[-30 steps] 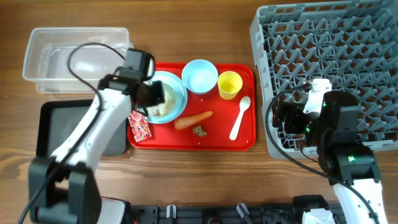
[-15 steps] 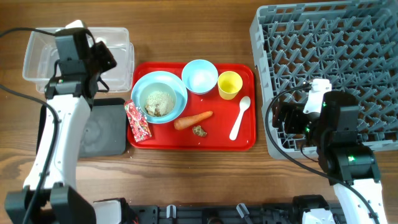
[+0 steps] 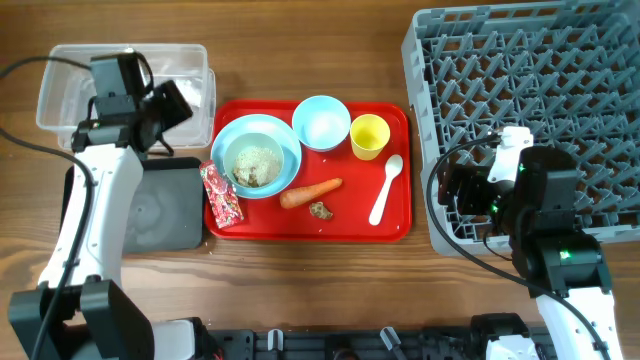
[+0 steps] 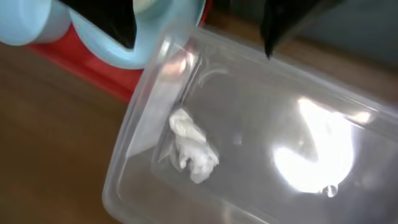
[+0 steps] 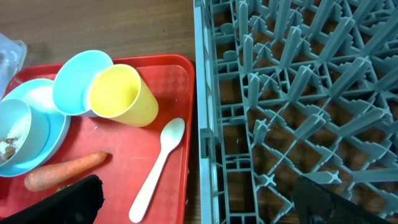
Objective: Sort waste into correct bins and load items into the dishwasher rack
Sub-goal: 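Carry the tissue with the left gripper and drop it into the clear bin, then grasp the red snack wrapper on the tray with the left gripper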
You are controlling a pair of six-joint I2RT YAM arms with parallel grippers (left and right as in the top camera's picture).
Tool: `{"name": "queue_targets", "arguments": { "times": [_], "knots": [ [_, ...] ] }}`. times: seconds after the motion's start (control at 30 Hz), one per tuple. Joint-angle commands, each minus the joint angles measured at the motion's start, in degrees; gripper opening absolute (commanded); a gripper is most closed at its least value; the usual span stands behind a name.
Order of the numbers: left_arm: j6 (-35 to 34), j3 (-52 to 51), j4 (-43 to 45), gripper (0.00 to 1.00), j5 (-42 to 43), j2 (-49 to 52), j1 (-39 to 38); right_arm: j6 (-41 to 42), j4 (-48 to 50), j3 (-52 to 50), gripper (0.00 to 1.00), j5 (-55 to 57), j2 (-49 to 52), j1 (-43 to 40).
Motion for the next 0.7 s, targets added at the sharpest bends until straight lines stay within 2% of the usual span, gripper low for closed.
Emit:
{"name": "queue_targets", "arguments": {
  "times": [0.0, 0.17, 0.23, 0.5, 0.67],
  "knots": [
    [-3.61, 0.31, -9.94, 0.66, 5.75, -1.33, 0.00, -0.70, 0.02, 1.75, 1.00, 0.70, -0.15, -0.07],
    [-3.85, 0.28, -23.54, 0.75, 9.33, -1.33, 0.00, -0.72, 0.02, 1.75, 1.00, 0.70, -0.13, -0.07],
    [-3.82, 0.22, -25.79, 0.76, 9.31, -1.33, 0.02, -0.70, 0.00, 1.75, 1.00, 0.70, -0.15, -0.07],
    [-3.82, -4.98, -25.16, 0.71, 10.88, -1.22, -0.39, -0.72, -0.04, 1.75, 1.00, 0.70, -0.15, -0.07],
    [-3.82, -9.27, -23.56, 0.71, 11.32, -1.18, -3.67, -0.72, -0.04, 1.75, 1.00, 0.70, -0.13, -0.07]
  ]
}}
